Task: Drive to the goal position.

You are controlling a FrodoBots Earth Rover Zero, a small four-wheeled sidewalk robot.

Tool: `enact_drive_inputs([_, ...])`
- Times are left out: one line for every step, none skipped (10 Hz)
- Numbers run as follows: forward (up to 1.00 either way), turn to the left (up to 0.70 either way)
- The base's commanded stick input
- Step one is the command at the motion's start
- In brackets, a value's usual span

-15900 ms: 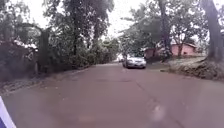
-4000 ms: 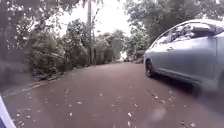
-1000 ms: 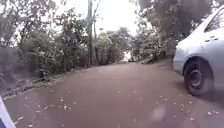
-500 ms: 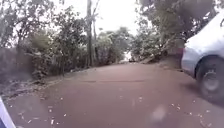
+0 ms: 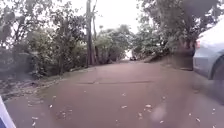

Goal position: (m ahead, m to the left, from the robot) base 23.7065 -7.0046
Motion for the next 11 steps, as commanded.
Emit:
enact_drive_inputs([0.7, 0.0])
enact_drive_inputs([0.7, 0.0])
enact_drive_inputs([0.7, -0.09])
enact_drive_inputs([0.7, -0.26])
enact_drive_inputs([0.7, -0.35])
enact_drive_inputs([0.7, -0.35])
enact_drive_inputs([0.7, -0.35])
enact_drive_inputs([0.7, -0.35])
enact_drive_inputs([0.7, -0.29])
enact_drive_inputs([0.7, 0.0])
enact_drive_inputs([0.7, 0.0])
